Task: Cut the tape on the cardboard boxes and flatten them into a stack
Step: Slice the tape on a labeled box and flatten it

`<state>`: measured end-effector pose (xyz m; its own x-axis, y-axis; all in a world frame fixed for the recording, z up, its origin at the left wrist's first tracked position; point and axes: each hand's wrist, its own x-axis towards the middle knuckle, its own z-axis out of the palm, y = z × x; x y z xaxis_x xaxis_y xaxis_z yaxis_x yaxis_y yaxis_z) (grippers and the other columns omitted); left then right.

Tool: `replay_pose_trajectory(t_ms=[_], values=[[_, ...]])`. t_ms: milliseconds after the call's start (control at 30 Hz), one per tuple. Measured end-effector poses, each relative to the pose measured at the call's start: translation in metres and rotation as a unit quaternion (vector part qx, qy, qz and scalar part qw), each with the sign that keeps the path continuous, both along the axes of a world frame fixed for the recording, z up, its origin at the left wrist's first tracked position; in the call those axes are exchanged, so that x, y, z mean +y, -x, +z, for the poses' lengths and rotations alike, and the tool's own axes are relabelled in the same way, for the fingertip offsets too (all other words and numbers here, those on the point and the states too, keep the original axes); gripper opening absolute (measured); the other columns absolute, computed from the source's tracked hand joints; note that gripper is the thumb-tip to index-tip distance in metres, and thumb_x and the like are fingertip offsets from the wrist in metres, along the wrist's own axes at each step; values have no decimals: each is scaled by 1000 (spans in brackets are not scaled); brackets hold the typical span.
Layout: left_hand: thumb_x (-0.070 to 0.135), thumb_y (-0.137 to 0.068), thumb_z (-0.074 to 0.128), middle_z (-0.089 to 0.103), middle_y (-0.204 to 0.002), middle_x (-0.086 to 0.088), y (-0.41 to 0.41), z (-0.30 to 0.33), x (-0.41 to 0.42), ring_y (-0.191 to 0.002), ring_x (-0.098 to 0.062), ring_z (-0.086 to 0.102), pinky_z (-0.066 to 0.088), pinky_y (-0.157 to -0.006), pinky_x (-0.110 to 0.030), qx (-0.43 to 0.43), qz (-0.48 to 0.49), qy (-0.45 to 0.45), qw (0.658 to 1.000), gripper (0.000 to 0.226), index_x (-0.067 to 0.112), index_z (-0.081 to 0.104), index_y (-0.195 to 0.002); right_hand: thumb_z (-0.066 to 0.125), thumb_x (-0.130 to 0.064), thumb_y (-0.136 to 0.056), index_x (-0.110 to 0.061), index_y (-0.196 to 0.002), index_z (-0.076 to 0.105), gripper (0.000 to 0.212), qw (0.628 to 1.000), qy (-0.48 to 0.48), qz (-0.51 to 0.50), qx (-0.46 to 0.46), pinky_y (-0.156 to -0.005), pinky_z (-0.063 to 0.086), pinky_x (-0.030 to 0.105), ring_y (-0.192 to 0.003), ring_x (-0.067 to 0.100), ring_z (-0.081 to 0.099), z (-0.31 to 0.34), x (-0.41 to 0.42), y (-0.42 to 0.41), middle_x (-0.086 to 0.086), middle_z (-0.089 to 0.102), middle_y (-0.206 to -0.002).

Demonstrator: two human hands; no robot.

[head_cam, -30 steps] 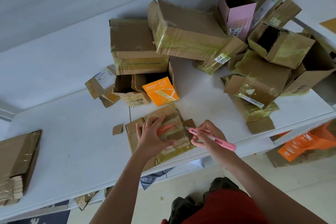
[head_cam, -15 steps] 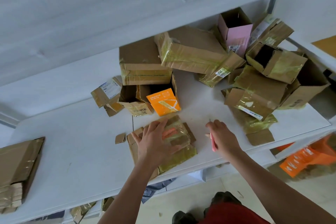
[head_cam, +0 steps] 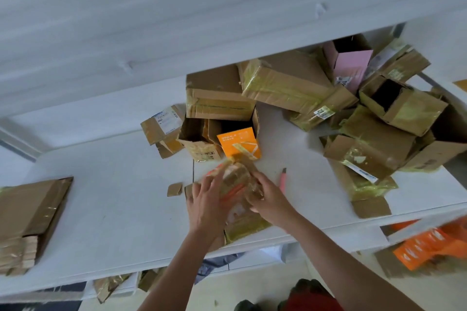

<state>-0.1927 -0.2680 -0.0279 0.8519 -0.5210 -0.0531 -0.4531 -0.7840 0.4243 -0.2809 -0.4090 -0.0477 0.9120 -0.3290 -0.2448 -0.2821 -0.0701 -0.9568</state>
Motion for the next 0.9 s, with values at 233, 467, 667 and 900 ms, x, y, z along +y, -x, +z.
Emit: replay_pose_trajectory(t_ms=[233, 467, 667, 900], values=[[39, -88, 69, 72, -108, 4, -25, 13, 18, -82, -14, 65, 55, -72, -31, 76, 54, 118, 989, 40, 28, 66, -126, 66, -10, -90, -21, -133, 52, 46, 977, 156, -88, -119, -97, 52, 31, -114, 11, 57, -1, 11, -13, -11, 51, -120], [29, -85, 76, 69, -100, 2, -23, 9, 25, -91, -19, 67, 58, -78, -42, 145, 132, 171, 966, 27, 12, 69, -105, 73, -31, -87, -21, -140, 47, 60, 970, 194, -85, -121, -106, 47, 38, -123, 13, 54, 0, 23, -28, -4, 58, -133], [25, -87, 74, 73, -104, -2, -20, 4, 24, -87, -19, 71, 60, -73, -45, 151, 130, 169, 965, 42, 18, 61, -126, 73, -47, -84, -31, -146, 38, 73, 946, 300, -76, -101, -100, 46, 30, -122, 15, 53, -8, 30, -34, -3, 57, -134], [19, -89, 70, 73, -74, -3, -18, 3, 29, -54, -9, 59, 46, -52, -23, 93, 129, 150, 976, 11, 12, 73, -98, 80, -46, -76, -32, -139, 40, 76, 932, 340, -91, -83, -93, 52, 36, -114, 19, 58, -13, 39, -44, -1, 60, -126]])
